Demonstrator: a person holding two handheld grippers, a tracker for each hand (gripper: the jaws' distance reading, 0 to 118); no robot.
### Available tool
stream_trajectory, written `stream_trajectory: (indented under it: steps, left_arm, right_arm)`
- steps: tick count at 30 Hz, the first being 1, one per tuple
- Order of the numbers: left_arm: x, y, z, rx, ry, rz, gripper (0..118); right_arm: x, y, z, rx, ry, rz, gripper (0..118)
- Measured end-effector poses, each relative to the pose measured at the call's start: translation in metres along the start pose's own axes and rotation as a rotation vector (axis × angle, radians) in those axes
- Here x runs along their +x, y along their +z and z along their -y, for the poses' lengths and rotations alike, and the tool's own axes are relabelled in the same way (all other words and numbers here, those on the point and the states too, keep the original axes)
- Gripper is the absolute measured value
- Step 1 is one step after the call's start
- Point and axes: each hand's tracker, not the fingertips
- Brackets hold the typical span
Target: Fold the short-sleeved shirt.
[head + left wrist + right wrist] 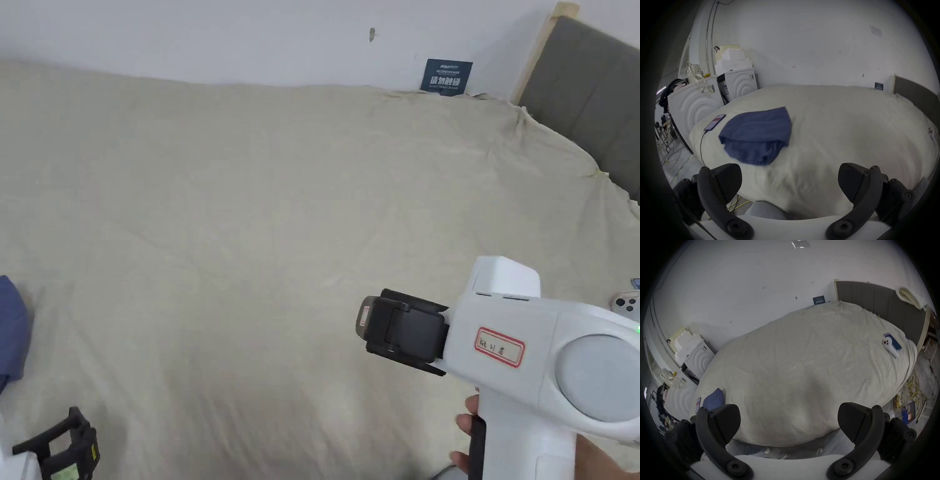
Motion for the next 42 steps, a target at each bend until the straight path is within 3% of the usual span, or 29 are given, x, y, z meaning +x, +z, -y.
stream_trajectory:
  steps: [3,14,17,21,24,27,30,32,35,37,40,42]
  left_arm:
    - [-0.004,0.003,0.002,0.035,0.045,-0.001,118]
    - [-0.004,0.006,0.005,0.06,0.065,-0.008,118]
    - [-0.007,0.005,0.005,0.053,0.077,-0.005,118]
    - [-0.007,0.005,0.006,0.053,0.078,-0.004,118]
    - [-0.003,0.008,0.007,0.071,0.062,-0.005,118]
    - [0.001,0.008,0.008,0.076,0.032,0.004,118]
    - [0.003,0.008,0.008,0.072,0.014,0.004,118]
    - [0.003,0.008,0.008,0.072,0.017,0.007,118]
    - [-0.001,0.009,0.007,0.068,0.035,0.014,118]
    - [-0.006,0.011,0.008,0.074,0.051,0.017,118]
    - [-0.012,0.015,0.009,0.088,0.083,0.026,118]
    - [-0.015,0.017,0.01,0.098,0.098,0.026,118]
  right_arm:
    - [-0.008,-0.001,0.006,0.023,0.057,0.059,117]
    - [-0.015,-0.008,0.019,-0.002,0.034,0.174,117]
    - [-0.016,-0.004,0.022,0.06,0.028,0.147,117]
    - [-0.009,0.004,0.029,0.015,0.039,0.108,117]
    - [0.014,0.0,0.046,0.155,0.035,0.082,118]
    - [0.039,-0.016,0.071,0.292,0.162,0.09,118]
    - [0.046,-0.049,0.085,0.308,0.301,0.351,118]
    - [0.053,-0.064,0.103,0.387,0.352,0.358,118]
    - [0.064,-0.076,0.131,0.35,0.263,0.373,118]
    - [0.069,-0.079,0.143,0.293,0.246,0.378,118]
    - [0.069,-0.065,0.133,0.363,0.229,0.372,118]
    - [0.077,-0.062,0.14,0.387,0.17,0.344,118]
